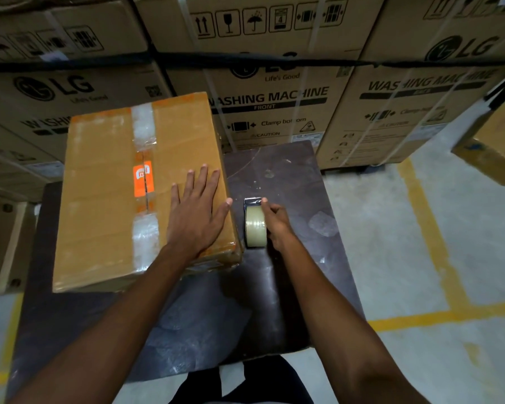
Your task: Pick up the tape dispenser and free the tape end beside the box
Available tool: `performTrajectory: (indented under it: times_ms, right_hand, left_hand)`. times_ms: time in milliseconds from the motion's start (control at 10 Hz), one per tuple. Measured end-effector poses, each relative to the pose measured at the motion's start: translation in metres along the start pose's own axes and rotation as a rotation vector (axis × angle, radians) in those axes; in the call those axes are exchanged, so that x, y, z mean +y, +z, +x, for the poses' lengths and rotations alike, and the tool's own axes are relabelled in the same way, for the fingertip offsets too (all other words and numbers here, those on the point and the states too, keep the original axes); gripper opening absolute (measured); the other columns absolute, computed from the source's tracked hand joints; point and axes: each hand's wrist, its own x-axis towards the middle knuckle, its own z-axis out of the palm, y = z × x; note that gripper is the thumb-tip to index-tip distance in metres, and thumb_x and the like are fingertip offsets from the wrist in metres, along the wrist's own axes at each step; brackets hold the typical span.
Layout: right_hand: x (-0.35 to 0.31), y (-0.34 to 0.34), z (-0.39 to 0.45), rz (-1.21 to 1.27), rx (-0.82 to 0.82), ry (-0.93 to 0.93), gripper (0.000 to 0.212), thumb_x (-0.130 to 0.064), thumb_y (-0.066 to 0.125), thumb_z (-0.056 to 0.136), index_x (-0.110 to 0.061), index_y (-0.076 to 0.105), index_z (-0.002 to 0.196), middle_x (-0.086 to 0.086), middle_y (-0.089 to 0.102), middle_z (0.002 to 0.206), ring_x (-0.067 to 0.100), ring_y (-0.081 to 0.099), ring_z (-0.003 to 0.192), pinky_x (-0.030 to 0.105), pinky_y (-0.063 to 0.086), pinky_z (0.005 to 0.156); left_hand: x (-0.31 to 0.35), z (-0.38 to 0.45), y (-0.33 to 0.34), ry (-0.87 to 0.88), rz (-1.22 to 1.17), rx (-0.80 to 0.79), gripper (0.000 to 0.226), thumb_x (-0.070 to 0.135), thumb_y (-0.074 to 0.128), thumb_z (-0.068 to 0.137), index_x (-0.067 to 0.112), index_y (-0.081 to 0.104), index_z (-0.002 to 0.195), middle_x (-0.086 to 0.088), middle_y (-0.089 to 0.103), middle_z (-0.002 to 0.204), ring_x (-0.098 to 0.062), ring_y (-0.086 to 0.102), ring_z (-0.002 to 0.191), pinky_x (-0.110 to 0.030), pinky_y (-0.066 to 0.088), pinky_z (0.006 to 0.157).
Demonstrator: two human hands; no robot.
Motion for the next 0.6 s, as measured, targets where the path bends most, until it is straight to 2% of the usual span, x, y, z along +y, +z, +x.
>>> performTrajectory:
  times_ms: [100,200,300,400,500,600]
  right_hand:
    - [-0.007,0.0,-0.006,-0.07,-0.004,-0.033,0.085,-0.083,0.063,0.075,-0.013,0.059,0.125,0.018,0.072,0.125,0.036,0.071,0.115,0.046,0.063,0.092]
    - [-0.03,-0.002,-0.042,-0.199,0.007,-0.086,0.068,-0.067,0.053,0.099,-0.016,0.046,0.144,0.014,0.061,0.146,0.032,0.06,0.132,0.052,0.049,0.114]
    - [-0.034,-0.006,-0.058,-0.347,0.041,-0.158,0.071,-0.065,0.045,0.104,-0.015,0.04,0.154,0.015,0.056,0.155,0.035,0.055,0.14,0.052,0.044,0.117]
    - [-0.045,-0.009,-0.082,-0.606,0.093,-0.347,0.071,-0.063,0.039,0.105,-0.022,0.032,0.162,0.014,0.049,0.162,0.04,0.049,0.147,0.059,0.039,0.119]
    - [-0.066,-0.006,-0.1,-0.776,0.064,-0.461,0.072,-0.056,0.043,0.107,-0.026,0.02,0.168,0.011,0.03,0.174,0.039,0.033,0.157,0.065,0.03,0.123]
    - [-0.109,0.0,-0.128,-0.969,0.008,-0.594,0.082,-0.048,0.05,0.107,-0.03,0.001,0.17,0.008,-0.002,0.181,0.04,0.005,0.165,0.069,0.018,0.125]
  left_hand:
    - [0.001,-0.001,0.0,-0.001,0.006,0.002,0.071,0.059,0.029,0.109,0.026,0.016,0.171,-0.002,0.01,0.18,-0.031,0.007,0.167,-0.061,0.007,0.131]
    - [0.002,-0.001,-0.002,0.0,0.007,-0.008,0.07,0.058,0.029,0.109,0.027,0.015,0.171,-0.001,0.009,0.18,-0.03,0.006,0.167,-0.06,0.006,0.131]
    - [0.002,-0.002,-0.002,0.003,0.013,-0.009,0.069,0.057,0.028,0.11,0.027,0.015,0.171,-0.001,0.008,0.18,-0.03,0.006,0.167,-0.06,0.005,0.131]
    - [0.002,-0.002,-0.007,0.004,-0.006,-0.023,0.067,0.054,0.027,0.111,0.026,0.014,0.171,-0.002,0.009,0.18,-0.03,0.006,0.167,-0.061,0.006,0.131]
    - [0.003,0.0,-0.012,0.004,-0.03,-0.046,0.066,0.051,0.027,0.111,0.026,0.011,0.171,-0.003,0.01,0.181,-0.031,0.008,0.167,-0.062,0.008,0.131]
    - [-0.004,0.006,-0.034,0.001,-0.062,-0.016,0.069,0.049,0.029,0.111,0.025,0.006,0.171,-0.003,0.007,0.181,-0.032,0.008,0.167,-0.062,0.009,0.13]
